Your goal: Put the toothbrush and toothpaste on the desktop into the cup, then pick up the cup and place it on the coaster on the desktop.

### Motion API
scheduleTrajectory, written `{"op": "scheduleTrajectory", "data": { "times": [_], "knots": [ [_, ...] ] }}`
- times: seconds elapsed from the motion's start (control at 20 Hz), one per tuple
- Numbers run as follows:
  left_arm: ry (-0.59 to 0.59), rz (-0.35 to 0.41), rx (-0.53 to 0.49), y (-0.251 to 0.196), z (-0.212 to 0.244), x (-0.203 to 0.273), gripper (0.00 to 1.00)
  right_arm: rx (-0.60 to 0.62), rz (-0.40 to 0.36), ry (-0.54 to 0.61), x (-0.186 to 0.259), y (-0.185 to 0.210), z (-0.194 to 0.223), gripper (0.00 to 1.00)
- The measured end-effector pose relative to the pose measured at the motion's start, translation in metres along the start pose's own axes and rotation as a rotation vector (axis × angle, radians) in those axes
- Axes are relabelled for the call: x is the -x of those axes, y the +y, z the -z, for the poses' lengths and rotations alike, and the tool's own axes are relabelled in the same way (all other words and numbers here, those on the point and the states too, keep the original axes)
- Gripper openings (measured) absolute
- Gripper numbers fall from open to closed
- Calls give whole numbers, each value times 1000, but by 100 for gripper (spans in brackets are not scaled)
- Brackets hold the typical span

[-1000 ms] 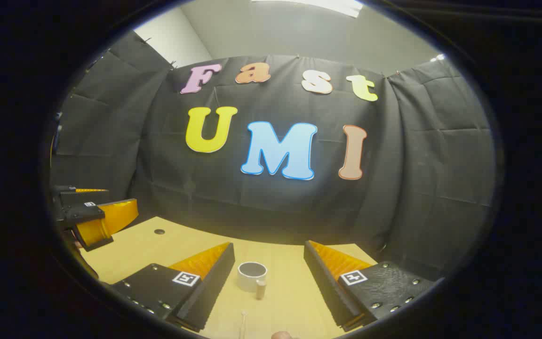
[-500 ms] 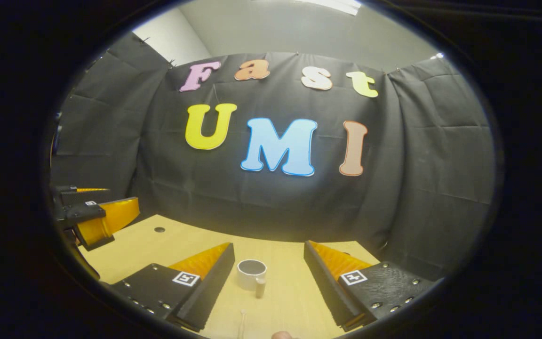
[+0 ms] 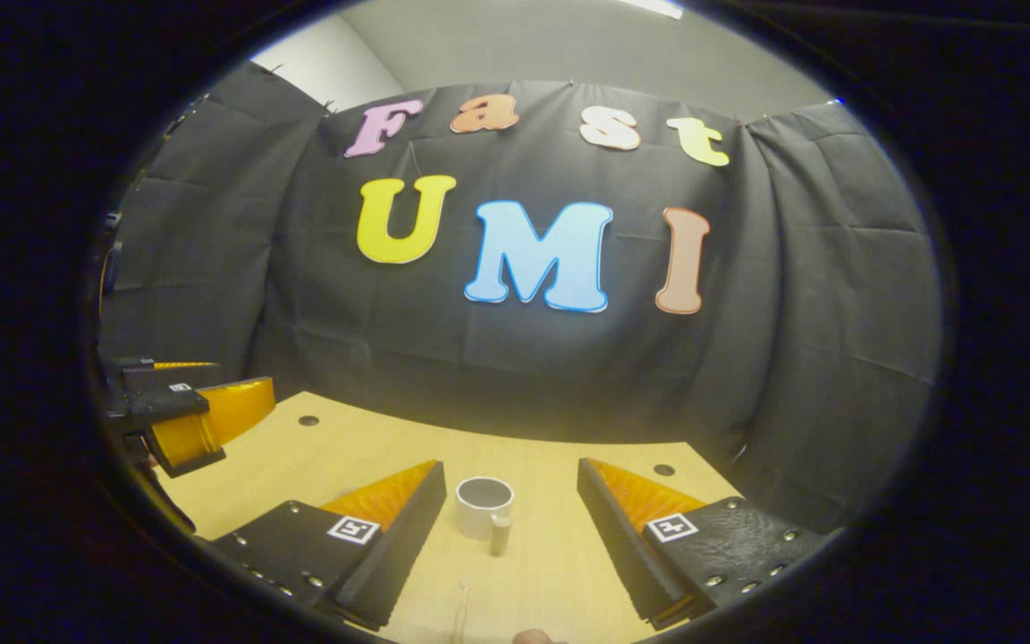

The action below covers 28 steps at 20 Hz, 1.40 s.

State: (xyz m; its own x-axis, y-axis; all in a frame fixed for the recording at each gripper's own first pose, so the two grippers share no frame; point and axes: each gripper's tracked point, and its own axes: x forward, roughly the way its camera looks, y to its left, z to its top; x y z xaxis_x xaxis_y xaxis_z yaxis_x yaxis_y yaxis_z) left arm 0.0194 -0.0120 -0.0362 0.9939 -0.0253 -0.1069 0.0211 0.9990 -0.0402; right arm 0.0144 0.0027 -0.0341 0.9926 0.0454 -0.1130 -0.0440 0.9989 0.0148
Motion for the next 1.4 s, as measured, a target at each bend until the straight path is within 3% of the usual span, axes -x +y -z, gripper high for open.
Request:
{"op": "scheduleTrajectory", "data": {
  "times": [0.5,0.8,1.05,1.4],
  "knots": [
    [273,-19,12,15,74,-20,97,-72,-20,311,-17,10,80,93],
    [512,-31,3,26,140,-21,98,-103,-51,518,-17,18,134,93],
    [632,-40,12,31,171,-24,98,-112,-65,625,-16,22,164,93],
    [833,-5,-8,26,225,-13,98,-124,-131,829,-6,46,208,94]
  ]
}}
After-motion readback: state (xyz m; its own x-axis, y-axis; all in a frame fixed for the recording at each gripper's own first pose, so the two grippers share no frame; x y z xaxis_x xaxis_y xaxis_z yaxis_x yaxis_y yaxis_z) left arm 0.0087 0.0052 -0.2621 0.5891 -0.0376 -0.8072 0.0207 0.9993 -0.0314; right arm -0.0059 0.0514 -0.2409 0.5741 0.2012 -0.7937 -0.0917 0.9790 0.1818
